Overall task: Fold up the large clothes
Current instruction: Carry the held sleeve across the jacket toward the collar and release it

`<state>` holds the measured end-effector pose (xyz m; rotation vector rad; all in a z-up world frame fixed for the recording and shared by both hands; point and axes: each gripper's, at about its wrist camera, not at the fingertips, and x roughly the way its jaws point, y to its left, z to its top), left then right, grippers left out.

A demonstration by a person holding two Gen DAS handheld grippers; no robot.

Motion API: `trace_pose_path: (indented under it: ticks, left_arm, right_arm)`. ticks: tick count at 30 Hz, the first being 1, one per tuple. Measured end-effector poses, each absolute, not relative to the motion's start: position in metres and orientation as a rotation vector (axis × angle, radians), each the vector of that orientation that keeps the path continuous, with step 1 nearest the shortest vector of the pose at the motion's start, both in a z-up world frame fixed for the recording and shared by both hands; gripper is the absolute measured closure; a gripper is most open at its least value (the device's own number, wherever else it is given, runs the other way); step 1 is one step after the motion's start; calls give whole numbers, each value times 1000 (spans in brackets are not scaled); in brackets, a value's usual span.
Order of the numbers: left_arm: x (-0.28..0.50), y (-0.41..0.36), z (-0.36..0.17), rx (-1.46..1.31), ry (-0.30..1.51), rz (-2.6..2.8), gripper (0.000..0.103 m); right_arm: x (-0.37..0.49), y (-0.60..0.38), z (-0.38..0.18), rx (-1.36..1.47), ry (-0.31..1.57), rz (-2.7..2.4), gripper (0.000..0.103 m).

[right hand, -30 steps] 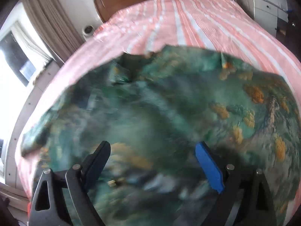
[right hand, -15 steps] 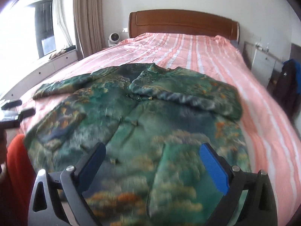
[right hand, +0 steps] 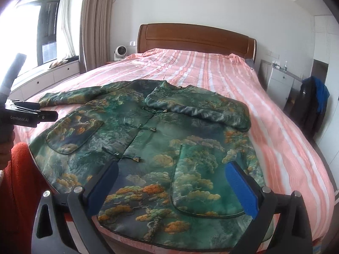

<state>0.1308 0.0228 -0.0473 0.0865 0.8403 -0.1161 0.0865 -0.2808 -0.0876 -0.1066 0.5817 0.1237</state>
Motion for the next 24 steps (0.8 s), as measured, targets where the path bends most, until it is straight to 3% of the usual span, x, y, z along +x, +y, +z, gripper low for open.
trace_pose_path:
  ticks: [24]
  left_arm:
    - [131, 32, -44, 43, 821, -131, 0]
  right_arm:
    - [81, -256, -99, -196, 569, 159, 3]
